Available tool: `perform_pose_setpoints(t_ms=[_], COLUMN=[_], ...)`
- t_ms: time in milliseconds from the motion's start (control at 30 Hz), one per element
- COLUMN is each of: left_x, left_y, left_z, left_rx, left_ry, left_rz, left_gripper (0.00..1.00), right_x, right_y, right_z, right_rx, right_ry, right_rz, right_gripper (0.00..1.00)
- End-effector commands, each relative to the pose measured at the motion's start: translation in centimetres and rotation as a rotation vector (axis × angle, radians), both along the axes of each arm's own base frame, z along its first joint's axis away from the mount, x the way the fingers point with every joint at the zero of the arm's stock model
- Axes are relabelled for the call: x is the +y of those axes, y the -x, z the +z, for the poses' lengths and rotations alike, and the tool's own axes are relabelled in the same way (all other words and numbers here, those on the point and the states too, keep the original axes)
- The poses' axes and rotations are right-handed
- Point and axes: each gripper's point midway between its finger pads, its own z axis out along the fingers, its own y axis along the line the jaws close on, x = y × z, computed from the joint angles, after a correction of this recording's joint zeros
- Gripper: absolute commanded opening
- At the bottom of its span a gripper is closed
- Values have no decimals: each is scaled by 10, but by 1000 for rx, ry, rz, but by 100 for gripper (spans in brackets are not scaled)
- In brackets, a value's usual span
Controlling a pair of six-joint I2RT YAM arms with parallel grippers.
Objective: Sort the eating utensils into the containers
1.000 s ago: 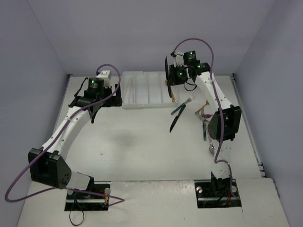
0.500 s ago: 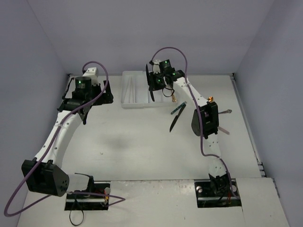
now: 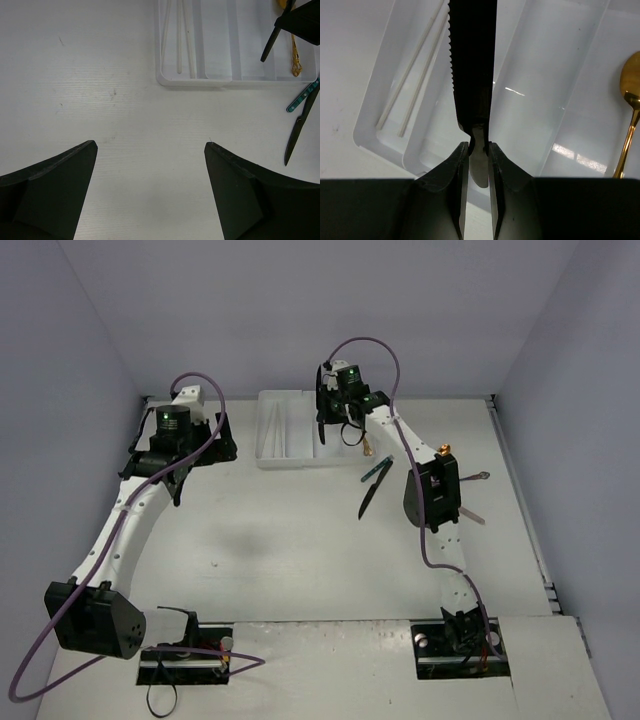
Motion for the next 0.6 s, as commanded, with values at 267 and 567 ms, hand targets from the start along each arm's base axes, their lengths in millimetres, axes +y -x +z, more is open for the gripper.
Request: perform_pose_setpoints(t_ms=[267,567], left_x=[1,2], left_y=[-5,-4], left_z=[22,19], left_rx=[-67,-63], left_ry=[38,38], left_rz=[15,19], left_gripper=[88,88], right_x=[0,5], right_y=[-1,7], right_z=[-27,-15], right_rx=[47,50], right_ry=[-44,-72], right_rz=[-42,-6], right_gripper=[0,41])
